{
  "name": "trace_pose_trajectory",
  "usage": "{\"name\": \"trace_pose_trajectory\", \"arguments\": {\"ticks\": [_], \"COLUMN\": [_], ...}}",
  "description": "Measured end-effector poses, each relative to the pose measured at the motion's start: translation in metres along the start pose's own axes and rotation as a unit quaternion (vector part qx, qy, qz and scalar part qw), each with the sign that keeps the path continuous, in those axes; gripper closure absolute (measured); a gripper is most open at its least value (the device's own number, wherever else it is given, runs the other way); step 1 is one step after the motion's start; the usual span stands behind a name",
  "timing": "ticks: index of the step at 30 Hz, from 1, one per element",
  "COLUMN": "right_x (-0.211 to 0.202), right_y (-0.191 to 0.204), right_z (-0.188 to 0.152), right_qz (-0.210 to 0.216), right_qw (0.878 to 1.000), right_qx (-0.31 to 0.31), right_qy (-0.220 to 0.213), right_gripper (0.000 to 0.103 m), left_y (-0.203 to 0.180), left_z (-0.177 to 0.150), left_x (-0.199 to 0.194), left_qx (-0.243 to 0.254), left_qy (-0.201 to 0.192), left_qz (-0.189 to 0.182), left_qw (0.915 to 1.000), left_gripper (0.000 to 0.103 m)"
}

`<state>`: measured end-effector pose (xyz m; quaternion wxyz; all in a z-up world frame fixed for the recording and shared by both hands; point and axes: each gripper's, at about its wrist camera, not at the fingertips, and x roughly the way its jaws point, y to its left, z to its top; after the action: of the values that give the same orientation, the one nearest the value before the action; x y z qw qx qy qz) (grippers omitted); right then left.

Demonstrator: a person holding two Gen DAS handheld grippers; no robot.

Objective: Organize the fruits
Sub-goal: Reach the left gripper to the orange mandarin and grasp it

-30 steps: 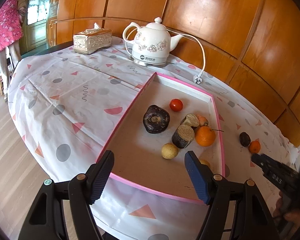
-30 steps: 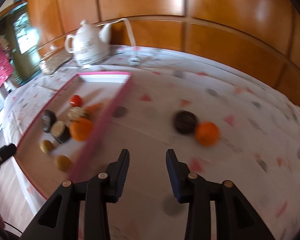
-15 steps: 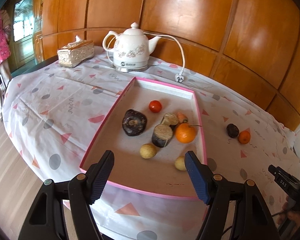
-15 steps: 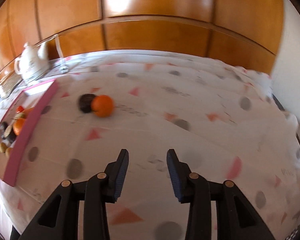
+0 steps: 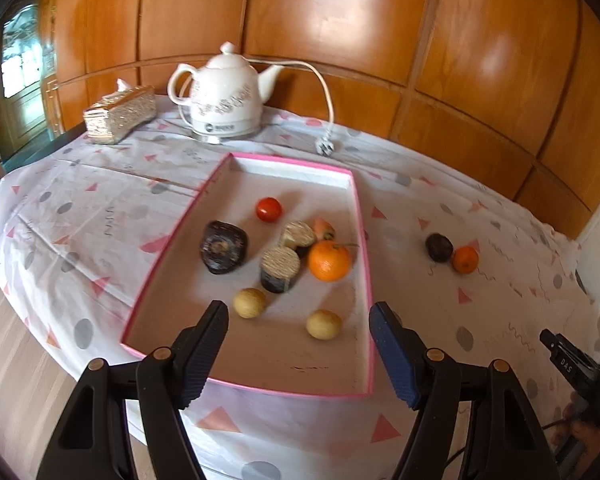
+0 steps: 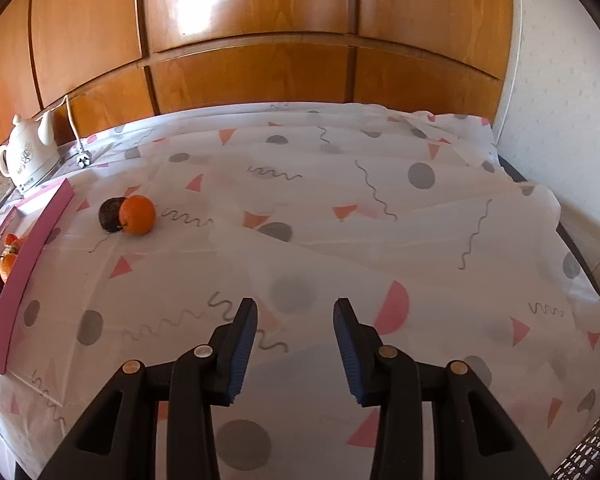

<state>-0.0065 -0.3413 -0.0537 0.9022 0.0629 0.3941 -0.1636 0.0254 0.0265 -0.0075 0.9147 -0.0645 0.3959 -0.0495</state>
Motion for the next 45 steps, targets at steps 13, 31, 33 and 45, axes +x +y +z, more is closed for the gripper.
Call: {"name": "trace_pose_trajectory", "arguments": {"ticks": [13,31,33,45], "right_x": [0.004,0.002,0.003,0.006], "right_y": [-0.011,-0.013,-0.015,-0.018], "right_z": [-0.006,-0.004,-0.004,-0.005], "right_qz": [-0.003,0.015,0.017,0.038], "right_qw": [1.000,1.000,1.000,0.999], "right_qx": [0.012,0.003,0.004,0.009], "right_qy": [0.005,0.004,0.006,0.010], "right_gripper": [0.063,0.063,0.063,0.063], "left_y": [-0.059,-0.185,-0.195,-0.217], "left_z": [0.011,0.042,0.043,0.040], "left_x": [0.023,0.137,0.147,0.188], "left_qx": [0.074,0.043,0.035,0.056], "left_qy": [0.043,0.167,0.169,0.160], "left_qz": [-0.076,-0.159,-0.153,-0.105], "left_qw": [0.9934,0.9720,0.9731,0.9799], "left_gripper": [0.037,0.055,0.052,0.065]}}
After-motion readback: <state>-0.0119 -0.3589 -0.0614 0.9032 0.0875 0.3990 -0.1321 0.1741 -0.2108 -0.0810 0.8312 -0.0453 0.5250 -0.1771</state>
